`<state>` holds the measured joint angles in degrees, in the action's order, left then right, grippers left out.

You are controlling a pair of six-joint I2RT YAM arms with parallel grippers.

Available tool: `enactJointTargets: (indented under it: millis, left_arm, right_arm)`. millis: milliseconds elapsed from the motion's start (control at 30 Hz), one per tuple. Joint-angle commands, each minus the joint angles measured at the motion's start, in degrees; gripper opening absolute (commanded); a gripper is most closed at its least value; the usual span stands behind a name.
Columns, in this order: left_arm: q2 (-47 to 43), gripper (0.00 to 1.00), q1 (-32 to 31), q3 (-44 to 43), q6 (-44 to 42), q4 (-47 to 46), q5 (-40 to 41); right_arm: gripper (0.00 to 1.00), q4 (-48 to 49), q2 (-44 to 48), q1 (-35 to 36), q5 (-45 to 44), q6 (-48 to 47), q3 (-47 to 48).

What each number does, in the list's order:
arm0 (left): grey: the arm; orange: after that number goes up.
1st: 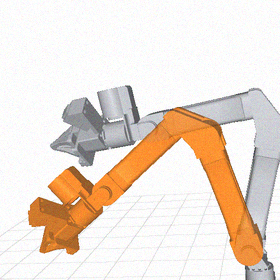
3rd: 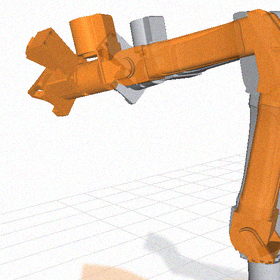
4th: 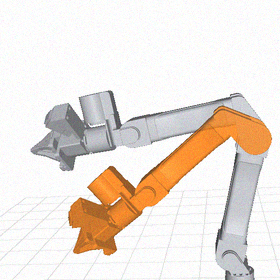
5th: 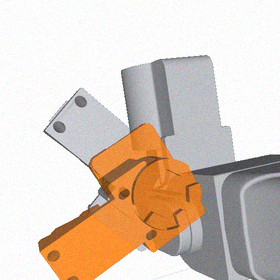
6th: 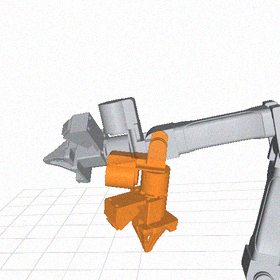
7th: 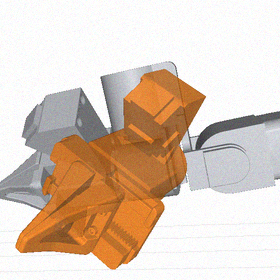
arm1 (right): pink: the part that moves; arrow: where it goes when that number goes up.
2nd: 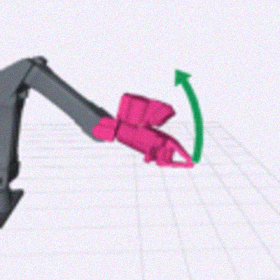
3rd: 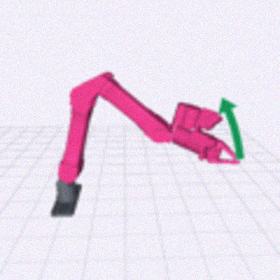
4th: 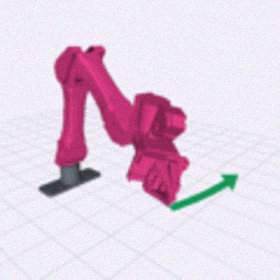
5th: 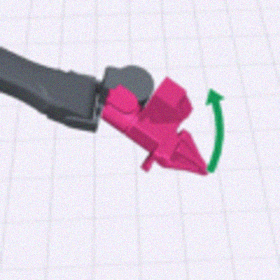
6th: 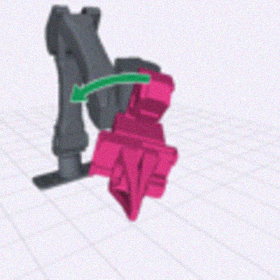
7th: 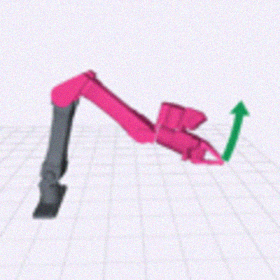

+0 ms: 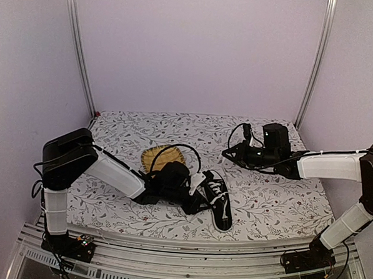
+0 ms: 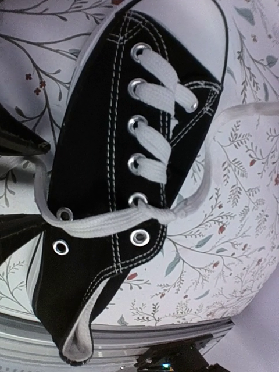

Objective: Tie the shoes

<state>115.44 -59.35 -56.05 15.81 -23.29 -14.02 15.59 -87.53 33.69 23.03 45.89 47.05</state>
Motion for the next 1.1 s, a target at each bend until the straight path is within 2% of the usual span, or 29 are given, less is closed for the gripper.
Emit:
enactJointTargets:
  millis: [0,100,200,267,333,500,767,967,1067]
  left_arm:
    - [1.10,0.30,-1.21,-1.78,-1.31,-1.06,0.19]
    - [0.78,0.27,-1.40,-1.59,-1.02,-1.53,0.39]
    - [0.94,0.37,-1.56,-1.89,-1.24,-1.04,0.58]
    - [1.46,0.38,-1.48,-2.11,-1.26,-0.83,0.51]
    - [1.55,0.30,-1.58,-2.13,-1.18,-0.99,0.24]
    - [0.34,0.01,-1.70,-1.80,-0.76,-1.61,0.89]
    - [-6.78,0.00,-1.60,3.50,2.52,-6.96,2.78]
    - [-9.93,0.00,-1.48,5.76,5.01,-8.43,0.50]
    - [-10.46,0.00,-1.50,6.35,5.73,-8.87,-0.10]
  right_arm:
    - [0.02,1.28,-0.78,-0.03,-0.02,0.43,-0.04]
    - [0.02,1.28,-0.64,-0.09,-0.01,0.39,0.05]
    - [0.02,1.28,-0.63,-0.03,0.00,0.43,-0.03]
    - [0.02,1.28,-0.63,-0.03,0.08,0.43,-0.09]
    - [0.02,1.28,-0.51,-0.03,0.01,0.44,-0.18]
    - [0.02,1.19,0.26,-0.04,0.17,0.35,-0.58]
    - [0.02,0.65,3.02,0.63,1.75,0.64,-0.15]
    - [0.02,-1.20,4.84,4.64,0.11,1.32,1.50]
    - [0.02,1.55,5.38,6.91,0.55,4.24,1.84]
